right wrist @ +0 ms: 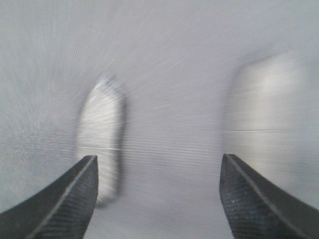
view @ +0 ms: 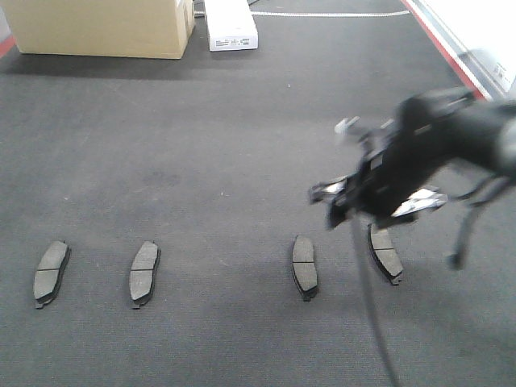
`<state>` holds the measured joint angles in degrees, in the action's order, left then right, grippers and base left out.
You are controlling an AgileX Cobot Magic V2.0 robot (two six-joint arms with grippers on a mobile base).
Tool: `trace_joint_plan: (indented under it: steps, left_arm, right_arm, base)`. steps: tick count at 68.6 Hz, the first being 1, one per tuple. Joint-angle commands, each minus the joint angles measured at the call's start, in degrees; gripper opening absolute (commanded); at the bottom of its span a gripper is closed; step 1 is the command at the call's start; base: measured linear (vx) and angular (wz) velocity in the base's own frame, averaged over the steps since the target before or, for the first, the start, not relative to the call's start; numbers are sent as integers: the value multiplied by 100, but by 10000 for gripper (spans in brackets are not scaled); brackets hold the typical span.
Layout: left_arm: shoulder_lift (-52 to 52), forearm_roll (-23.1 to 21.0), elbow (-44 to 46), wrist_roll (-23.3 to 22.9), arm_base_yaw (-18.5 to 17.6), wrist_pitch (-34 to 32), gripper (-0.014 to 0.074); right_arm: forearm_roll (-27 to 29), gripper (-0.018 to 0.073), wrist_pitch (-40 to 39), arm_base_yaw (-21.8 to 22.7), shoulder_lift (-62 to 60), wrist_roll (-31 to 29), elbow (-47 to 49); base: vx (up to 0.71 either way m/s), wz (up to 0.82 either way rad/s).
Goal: Move and align brake pads A on conveyor
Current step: 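Raise the open right gripper away from the placed pad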
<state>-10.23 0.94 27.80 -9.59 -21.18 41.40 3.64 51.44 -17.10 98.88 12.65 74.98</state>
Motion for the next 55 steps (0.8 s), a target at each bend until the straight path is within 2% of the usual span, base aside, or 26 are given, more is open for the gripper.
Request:
trace_joint_plan:
  steps: [1,7,13,26,42,55]
  left_arm:
    - [-80,-3,126,8,-16,-391,545]
    - [-80,-3,126,8,-16,-391,545]
    - [-80,-3,126,8,-16,-391,545]
    - [-80,-3,126,8,-16,-398,545]
    - [-80,-3,126,8,-16,-791,545]
    - [-80,-3,126,8,-16,-822,545]
  right_arm:
    - [-77,505,-140,284,-789,-298,-89]
    - [-83,505,-378,511,-1330,-472,-433]
    - [-83,505,-566,686,-1829,-896,-755]
    - [-82,505,-675,777,-3039,-1518,-1326]
    - [-73,505,-1483,766,-4800,-1573,-2317]
    - [-180,505,-1818,766,-6234,-1678,-3043]
  base:
    - [0,0]
    - [0,0]
    - [0,0]
    - [0,0]
    - [0,0]
    - [0,0]
